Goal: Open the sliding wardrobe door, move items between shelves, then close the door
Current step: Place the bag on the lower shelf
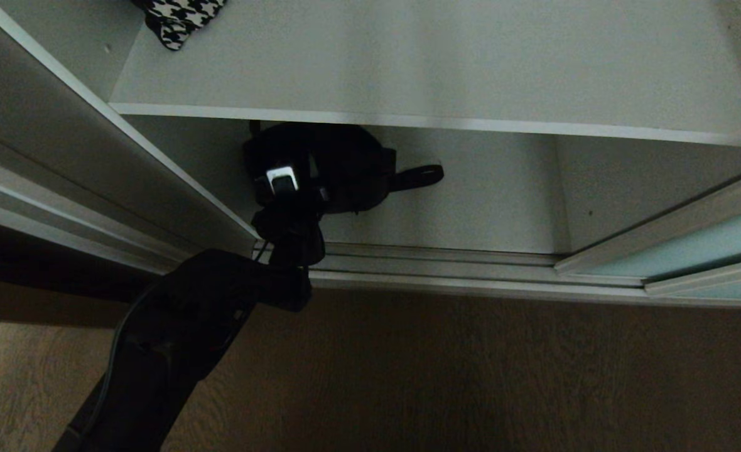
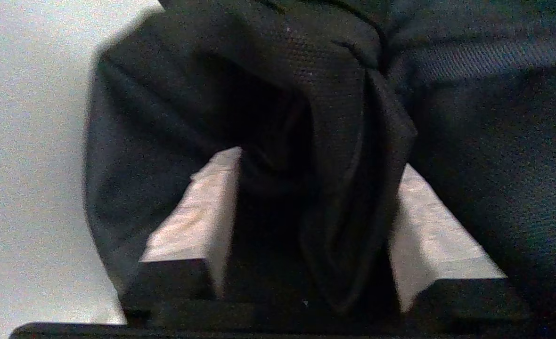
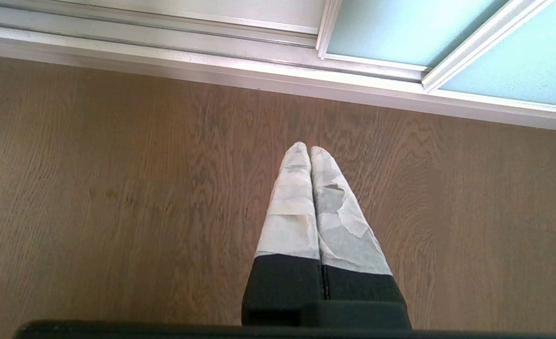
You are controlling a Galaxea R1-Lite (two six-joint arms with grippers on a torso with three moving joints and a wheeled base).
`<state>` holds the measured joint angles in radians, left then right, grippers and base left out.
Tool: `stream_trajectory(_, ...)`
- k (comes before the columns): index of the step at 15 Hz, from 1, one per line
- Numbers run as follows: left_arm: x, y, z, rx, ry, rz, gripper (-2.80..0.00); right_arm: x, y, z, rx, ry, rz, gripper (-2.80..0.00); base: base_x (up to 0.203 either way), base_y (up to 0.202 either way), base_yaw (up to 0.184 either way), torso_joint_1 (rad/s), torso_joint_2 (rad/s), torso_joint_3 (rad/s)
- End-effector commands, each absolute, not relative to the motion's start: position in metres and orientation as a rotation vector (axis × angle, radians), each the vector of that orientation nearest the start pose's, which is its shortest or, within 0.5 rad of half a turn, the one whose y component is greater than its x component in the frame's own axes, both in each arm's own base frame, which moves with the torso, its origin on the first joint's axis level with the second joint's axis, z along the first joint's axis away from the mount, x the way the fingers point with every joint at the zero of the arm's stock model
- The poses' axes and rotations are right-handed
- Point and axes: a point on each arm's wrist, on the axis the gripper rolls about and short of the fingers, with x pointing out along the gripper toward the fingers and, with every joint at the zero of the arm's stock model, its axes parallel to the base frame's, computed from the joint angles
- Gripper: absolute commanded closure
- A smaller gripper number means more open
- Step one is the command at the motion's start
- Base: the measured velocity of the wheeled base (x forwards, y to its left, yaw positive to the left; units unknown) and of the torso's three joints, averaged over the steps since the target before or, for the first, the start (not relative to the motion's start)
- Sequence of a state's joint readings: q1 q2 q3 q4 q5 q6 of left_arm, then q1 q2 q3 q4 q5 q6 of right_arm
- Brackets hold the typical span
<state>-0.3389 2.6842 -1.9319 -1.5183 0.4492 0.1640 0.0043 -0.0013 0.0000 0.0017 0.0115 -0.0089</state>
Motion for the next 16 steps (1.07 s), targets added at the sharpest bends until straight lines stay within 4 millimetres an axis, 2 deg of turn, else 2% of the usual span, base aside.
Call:
stream_trajectory(1,0.483,-0.158,0.170,-0.162,-0.743,0.178,-2.80,-0.023,0.000,0.075,-0.009,0.000,0.016,0.00,0.000,0.000,0.000,0.000,0.00,0.000)
stream_trajectory(4,0.468,-0.153,0.186,-0.146,-0.711,0.169,-2.80,-0.023,0.000,0.075,-0.009,0.001,0.017,0.00,0.000,0.000,0.000,0.000,0.00,0.000)
stream_trajectory(8,0.456,-0.151,0.195,-0.138,-0.669,0.171,-2.80,-0.023,0.000,0.075,-0.009,0.000,0.016,0.00,0.000,0.000,0.000,0.000,0.00,0.000)
stream_trajectory(10,0.440,-0.154,0.209,-0.143,-0.660,0.161,-2.80,-0.023,0.000,0.075,-0.009,0.000,0.017,0.00,0.000,0.000,0.000,0.000,0.00,0.000)
stream_trajectory(13,0.423,-0.158,0.201,-0.103,-0.548,0.137,-2.80,-0.023,0.000,0.075,-0.009,0.000,0.017,0.00,0.000,0.000,0.000,0.000,0.00,0.000)
stream_trajectory(16,0.399,-0.153,0.188,-0.065,-0.420,0.132,-2.80,-0.023,0.000,0.075,-0.009,0.001,0.015,0.00,0.000,0.000,0.000,0.000,0.00,0.000)
